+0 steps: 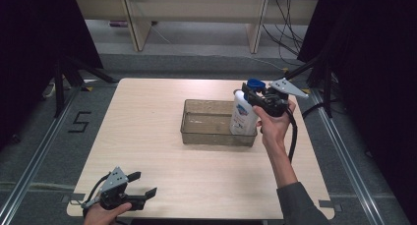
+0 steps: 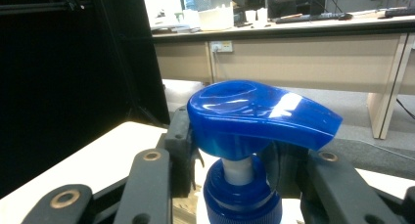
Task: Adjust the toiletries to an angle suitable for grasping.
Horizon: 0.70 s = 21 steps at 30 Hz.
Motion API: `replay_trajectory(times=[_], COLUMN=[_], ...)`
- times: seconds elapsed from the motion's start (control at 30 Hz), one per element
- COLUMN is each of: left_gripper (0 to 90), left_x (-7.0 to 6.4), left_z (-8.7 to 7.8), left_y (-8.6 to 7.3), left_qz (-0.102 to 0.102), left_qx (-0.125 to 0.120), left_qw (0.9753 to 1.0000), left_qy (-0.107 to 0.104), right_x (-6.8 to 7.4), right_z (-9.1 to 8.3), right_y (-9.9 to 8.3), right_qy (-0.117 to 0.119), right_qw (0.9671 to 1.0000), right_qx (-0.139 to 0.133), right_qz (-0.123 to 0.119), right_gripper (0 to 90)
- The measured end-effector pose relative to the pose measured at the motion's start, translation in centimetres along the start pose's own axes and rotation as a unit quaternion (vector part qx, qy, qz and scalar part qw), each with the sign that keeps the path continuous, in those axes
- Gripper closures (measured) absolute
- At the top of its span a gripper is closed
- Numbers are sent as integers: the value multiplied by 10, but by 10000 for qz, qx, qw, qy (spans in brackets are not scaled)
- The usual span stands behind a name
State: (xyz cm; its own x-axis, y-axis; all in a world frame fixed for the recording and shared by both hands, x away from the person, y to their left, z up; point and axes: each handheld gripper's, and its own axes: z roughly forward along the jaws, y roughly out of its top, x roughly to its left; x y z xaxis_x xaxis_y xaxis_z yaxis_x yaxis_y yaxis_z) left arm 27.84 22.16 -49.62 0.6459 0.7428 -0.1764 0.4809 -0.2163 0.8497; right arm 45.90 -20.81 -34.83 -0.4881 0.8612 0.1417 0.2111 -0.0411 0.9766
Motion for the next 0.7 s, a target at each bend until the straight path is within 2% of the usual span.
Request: replay_trajectory(times=[0.1,0.17,0.23,0.3,0.37,0.4,0.43,0.5,0.67,0.7], left_gripper=[151,151,151,151,151,151,151,151,151,151], left_x=[0,0,0,0,-1,1,0,0,0,0], left_z=[0,0,0,0,1,1,1,2,1,2], left_y=[0,0,0,0,0,-1,-1,-1,0,-1], left_qz=[22,12,-55,-30,-34,1,-8,-27,-4,-2], left_qx=[-26,6,-9,10,0,-9,-19,-55,-25,-14], left_qw=[10000,10000,10000,10000,10000,10000,10000,10000,10000,10000], left_qy=[-16,3,16,28,18,-43,-32,-38,-40,-58], right_x=[0,1,0,-1,-1,1,1,1,1,1], right_z=[2,2,3,3,4,3,4,3,1,1], right_y=[-1,-2,-2,-3,-3,-3,-3,-3,-3,-4], right_qy=[-37,-54,-76,-43,-59,-66,-62,-161,-214,-163], right_qw=[9999,10000,9999,10000,9999,10000,9999,9998,9996,9998], right_qx=[-73,-73,-85,-76,-113,-46,-63,11,-2,24], right_qz=[-104,-24,-48,26,-27,24,-84,-96,-185,-125], right_gripper=[606,606,606,605,603,601,598,555,567,554])
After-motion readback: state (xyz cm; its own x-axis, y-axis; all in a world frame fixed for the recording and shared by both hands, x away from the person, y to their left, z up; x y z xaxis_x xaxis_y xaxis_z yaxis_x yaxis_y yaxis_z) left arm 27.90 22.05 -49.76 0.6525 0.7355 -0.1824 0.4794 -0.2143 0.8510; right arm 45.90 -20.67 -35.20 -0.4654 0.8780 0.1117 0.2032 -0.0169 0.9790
